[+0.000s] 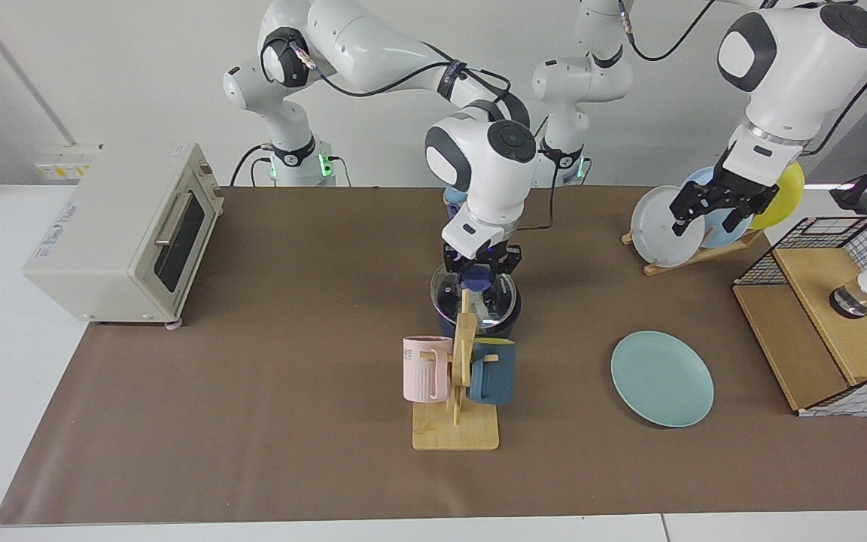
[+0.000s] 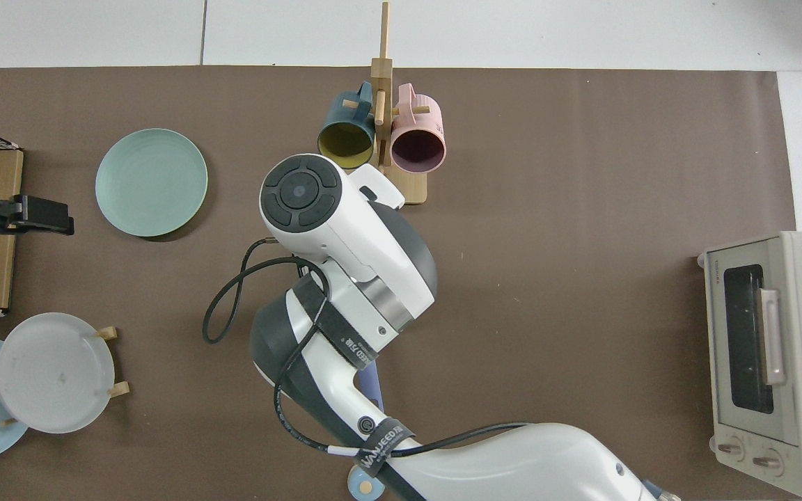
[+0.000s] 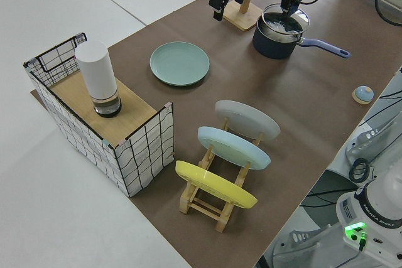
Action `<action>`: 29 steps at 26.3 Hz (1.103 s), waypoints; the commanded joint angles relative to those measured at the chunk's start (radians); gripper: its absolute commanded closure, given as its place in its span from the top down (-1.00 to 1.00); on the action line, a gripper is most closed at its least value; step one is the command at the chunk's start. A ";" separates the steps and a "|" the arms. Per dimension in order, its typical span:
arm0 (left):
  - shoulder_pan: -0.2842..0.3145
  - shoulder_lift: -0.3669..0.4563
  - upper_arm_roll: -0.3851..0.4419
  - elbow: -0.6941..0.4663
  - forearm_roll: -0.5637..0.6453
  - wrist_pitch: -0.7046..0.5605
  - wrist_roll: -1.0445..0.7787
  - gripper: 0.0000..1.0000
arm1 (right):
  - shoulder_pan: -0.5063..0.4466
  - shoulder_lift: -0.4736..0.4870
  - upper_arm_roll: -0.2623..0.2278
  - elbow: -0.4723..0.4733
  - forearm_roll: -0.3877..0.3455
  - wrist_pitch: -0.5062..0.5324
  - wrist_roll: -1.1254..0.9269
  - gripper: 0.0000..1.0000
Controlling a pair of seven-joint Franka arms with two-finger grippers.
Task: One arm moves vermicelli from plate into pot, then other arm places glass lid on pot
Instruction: 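Lower the glass lid onto the black pot with the right gripper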
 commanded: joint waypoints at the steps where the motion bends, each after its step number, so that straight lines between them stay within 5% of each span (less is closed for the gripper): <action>1: 0.046 -0.009 -0.034 -0.015 0.016 0.000 0.028 1.00 | -0.003 0.034 0.002 0.061 0.000 0.005 -0.023 -1.00; 5: 0.112 -0.009 -0.108 -0.015 0.015 0.004 0.042 1.00 | -0.014 0.034 0.005 0.059 0.006 0.003 -0.056 -1.00; 29: 0.109 -0.015 -0.123 -0.004 0.016 -0.008 0.031 1.00 | -0.022 0.035 0.025 0.042 0.012 0.051 -0.086 -1.00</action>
